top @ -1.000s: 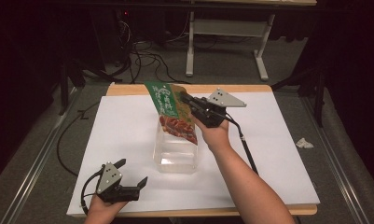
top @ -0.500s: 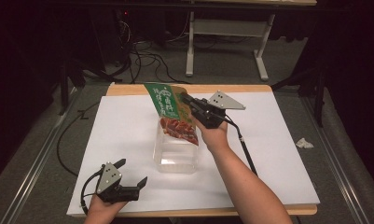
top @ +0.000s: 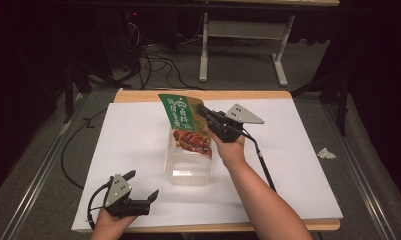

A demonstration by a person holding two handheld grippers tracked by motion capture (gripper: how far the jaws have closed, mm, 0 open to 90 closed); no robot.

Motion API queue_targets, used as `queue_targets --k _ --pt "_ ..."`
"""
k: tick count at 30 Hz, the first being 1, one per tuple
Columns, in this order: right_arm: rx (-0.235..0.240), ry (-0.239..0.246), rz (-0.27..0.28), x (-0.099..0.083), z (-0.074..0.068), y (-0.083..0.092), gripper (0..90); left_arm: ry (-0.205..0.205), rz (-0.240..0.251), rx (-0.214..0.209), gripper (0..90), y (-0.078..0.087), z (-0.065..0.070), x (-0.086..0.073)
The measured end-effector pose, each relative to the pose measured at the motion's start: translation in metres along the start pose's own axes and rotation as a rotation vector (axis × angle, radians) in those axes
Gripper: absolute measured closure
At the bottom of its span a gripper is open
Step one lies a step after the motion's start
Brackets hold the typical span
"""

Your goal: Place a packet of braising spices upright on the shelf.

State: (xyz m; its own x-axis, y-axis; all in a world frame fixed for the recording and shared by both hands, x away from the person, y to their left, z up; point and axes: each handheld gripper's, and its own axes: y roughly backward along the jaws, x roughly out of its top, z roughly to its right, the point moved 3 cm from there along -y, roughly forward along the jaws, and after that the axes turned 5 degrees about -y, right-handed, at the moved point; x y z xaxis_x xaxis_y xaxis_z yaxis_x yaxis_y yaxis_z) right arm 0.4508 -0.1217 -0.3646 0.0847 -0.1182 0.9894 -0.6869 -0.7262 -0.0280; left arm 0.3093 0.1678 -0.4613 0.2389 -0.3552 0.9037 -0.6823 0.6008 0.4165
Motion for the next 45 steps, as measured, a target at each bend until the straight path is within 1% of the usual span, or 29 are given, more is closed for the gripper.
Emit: queue_targets --k 6,11,13,16,19,25,26,27,29,30,31,32,33,34,38,39,40,42,43,44,45 --pt "-0.013 0.027 -0.017 -0.005 0.0 0.007 90.0 0.001 0.002 0.0 2.9 0.001 0.0 0.0" --pt "-0.025 0.027 -0.029 -0.011 0.001 0.015 90.0 0.0 0.001 0.0 2.9 0.001 0.001 0.0" --pt "-0.032 0.035 -0.036 -0.013 0.001 0.018 90.0 -0.002 0.0 0.0 2.9 0.001 0.001 0.0" --pt "-0.04 0.03 -0.047 -0.014 0.001 0.023 90.0 -0.007 -0.002 0.001 2.9 0.002 0.001 0.001" --pt "-0.04 0.04 -0.059 -0.014 0.0 0.024 90.0 -0.002 -0.003 0.0 2.9 0.001 0.001 0.0" --pt "-0.051 0.039 -0.074 -0.012 0.0 0.023 89.0 -0.006 -0.003 -0.002 2.9 0.002 0.002 0.001" --pt "-0.051 0.033 -0.085 -0.012 0.0 0.023 85.3 -0.005 -0.003 -0.002 2.9 0.002 0.002 0.0" --pt "-0.049 0.019 -0.101 -0.011 0.0 0.023 79.0 -0.006 -0.004 0.0 2.9 0.002 0.001 0.0" --pt "-0.045 0.022 -0.139 -0.012 0.002 0.022 65.6 -0.003 -0.002 -0.001 2.9 0.002 0.001 0.0" --pt "-0.043 0.016 -0.164 -0.013 0.002 0.023 59.5 -0.002 -0.003 -0.002 2.9 0.002 0.0 0.0" --pt "-0.043 0.016 -0.164 -0.013 0.002 0.023 59.5 -0.002 -0.003 -0.002 2.9 0.002 0.0 0.0" --pt "-0.041 0.014 -0.18 -0.013 0.004 0.024 54.2 -0.002 -0.003 -0.003 2.9 0.002 0.0 -0.001" --pt "-0.04 -0.002 -0.214 -0.015 0.007 0.027 46.1 -0.004 -0.003 -0.005 2.9 0.003 0.0 0.0" --pt "-0.042 -0.003 -0.223 -0.015 0.008 0.029 42.5 -0.005 -0.002 -0.004 2.9 0.003 0.0 0.0" --pt "-0.052 -0.007 -0.239 -0.014 0.013 0.039 31.8 -0.006 -0.003 -0.004 2.9 0.003 0.001 0.0" --pt "-0.052 -0.007 -0.239 -0.014 0.013 0.039 31.8 -0.006 -0.004 -0.005 2.9 0.003 0.001 0.0" --pt "-0.077 -0.001 -0.236 -0.013 0.014 0.045 25.5 -0.005 -0.009 -0.004 2.9 0.002 0.0 -0.001" --pt "-0.078 0.002 -0.24 -0.013 0.015 0.051 22.5 -0.003 -0.01 -0.004 2.9 0.002 0.0 -0.001" --pt "-0.078 0.002 -0.24 -0.013 0.015 0.051 22.5 -0.003 -0.01 -0.004 2.9 0.002 0.0 -0.001" --pt "-0.084 -0.004 -0.248 -0.013 0.016 0.058 20.0 -0.003 -0.011 -0.002 2.9 0.002 0.0 -0.001" --pt "-0.084 -0.004 -0.247 -0.013 0.017 0.062 19.4 -0.003 -0.011 -0.002 2.9 0.002 0.0 -0.001"
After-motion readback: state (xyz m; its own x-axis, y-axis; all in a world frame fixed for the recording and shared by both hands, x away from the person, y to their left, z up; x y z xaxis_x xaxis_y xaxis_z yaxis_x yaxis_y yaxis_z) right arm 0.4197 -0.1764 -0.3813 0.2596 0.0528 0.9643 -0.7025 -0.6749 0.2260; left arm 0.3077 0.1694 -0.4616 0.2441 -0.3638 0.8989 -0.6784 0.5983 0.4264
